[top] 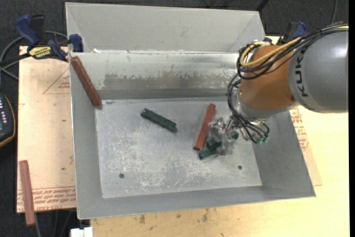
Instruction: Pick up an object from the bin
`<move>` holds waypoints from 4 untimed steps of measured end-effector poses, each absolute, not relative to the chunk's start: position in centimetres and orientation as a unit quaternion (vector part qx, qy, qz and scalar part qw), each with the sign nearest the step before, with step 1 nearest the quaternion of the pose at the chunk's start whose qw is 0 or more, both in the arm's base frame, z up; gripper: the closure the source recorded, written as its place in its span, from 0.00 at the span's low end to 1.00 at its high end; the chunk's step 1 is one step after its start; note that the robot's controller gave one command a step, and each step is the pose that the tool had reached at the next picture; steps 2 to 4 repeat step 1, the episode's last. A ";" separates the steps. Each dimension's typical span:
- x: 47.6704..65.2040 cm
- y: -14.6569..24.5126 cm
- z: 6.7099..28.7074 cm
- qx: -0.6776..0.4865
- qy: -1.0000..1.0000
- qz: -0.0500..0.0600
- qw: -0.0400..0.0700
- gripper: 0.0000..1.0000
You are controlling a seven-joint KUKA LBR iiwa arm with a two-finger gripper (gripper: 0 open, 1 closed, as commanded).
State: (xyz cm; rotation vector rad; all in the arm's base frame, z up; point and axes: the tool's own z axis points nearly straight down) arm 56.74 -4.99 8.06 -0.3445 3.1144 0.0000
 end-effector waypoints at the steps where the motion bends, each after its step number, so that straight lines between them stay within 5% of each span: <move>1: 58.4 -4.1 20.7 -0.134 0.991 -0.001 0.006 1.00; 4: 58.4 -4.1 20.7 -0.134 0.991 -0.001 0.006 1.00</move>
Offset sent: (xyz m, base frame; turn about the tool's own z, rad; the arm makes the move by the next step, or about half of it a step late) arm 0.0131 0.0085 0.1220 -0.0518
